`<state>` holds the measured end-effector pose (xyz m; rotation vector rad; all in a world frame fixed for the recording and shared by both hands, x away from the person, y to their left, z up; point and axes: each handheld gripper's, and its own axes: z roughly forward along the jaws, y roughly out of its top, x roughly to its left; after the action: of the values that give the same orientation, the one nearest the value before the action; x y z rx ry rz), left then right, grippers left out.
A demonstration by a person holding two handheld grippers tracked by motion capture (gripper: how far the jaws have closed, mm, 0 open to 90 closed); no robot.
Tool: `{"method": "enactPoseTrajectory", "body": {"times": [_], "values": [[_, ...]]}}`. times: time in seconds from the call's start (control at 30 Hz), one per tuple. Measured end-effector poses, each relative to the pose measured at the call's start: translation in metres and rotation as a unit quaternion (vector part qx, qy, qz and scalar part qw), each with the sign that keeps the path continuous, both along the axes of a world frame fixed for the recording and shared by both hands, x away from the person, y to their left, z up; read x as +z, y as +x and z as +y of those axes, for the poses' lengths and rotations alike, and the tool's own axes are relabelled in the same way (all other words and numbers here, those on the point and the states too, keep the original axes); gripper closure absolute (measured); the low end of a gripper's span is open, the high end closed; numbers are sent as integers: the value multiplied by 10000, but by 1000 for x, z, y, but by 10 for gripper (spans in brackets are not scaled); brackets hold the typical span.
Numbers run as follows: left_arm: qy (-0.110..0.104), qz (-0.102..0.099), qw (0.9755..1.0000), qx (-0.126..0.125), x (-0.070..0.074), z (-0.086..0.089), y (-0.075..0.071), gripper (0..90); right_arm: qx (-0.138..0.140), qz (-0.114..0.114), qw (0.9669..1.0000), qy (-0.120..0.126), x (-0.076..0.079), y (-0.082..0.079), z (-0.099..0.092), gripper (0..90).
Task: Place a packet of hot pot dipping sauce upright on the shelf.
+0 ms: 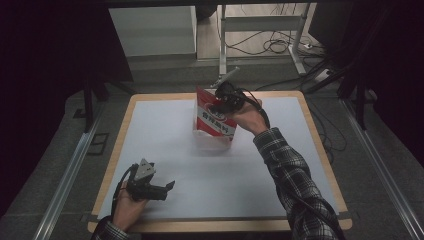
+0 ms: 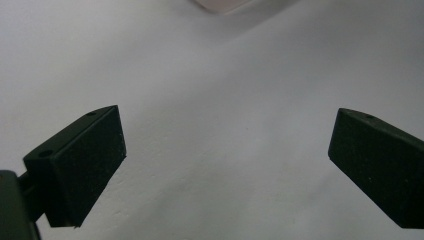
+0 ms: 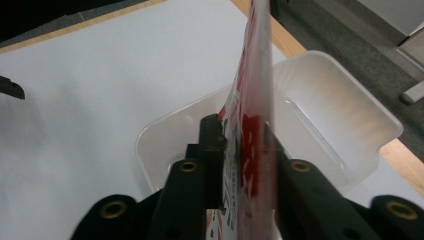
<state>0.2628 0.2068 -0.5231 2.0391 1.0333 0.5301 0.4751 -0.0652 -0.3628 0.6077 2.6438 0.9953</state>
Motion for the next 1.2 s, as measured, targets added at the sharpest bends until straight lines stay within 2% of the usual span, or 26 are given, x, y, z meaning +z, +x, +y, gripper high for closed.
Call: {"method": "enactPoseTrajectory", "body": {"times": [0.37, 0.7, 1.2], "values": [[1, 3, 10000, -9, 0, -1, 0, 18, -89, -173, 9998, 105, 4, -5, -5, 549], [18, 4, 10000, -23, 0, -1, 0, 19, -194, -230, 9992, 260, 6, -8, -16, 335], [-62, 24, 10000, -71, 0, 0, 0, 20, -198, -301, 9982, 482, 7, -14, -29, 157]]}}
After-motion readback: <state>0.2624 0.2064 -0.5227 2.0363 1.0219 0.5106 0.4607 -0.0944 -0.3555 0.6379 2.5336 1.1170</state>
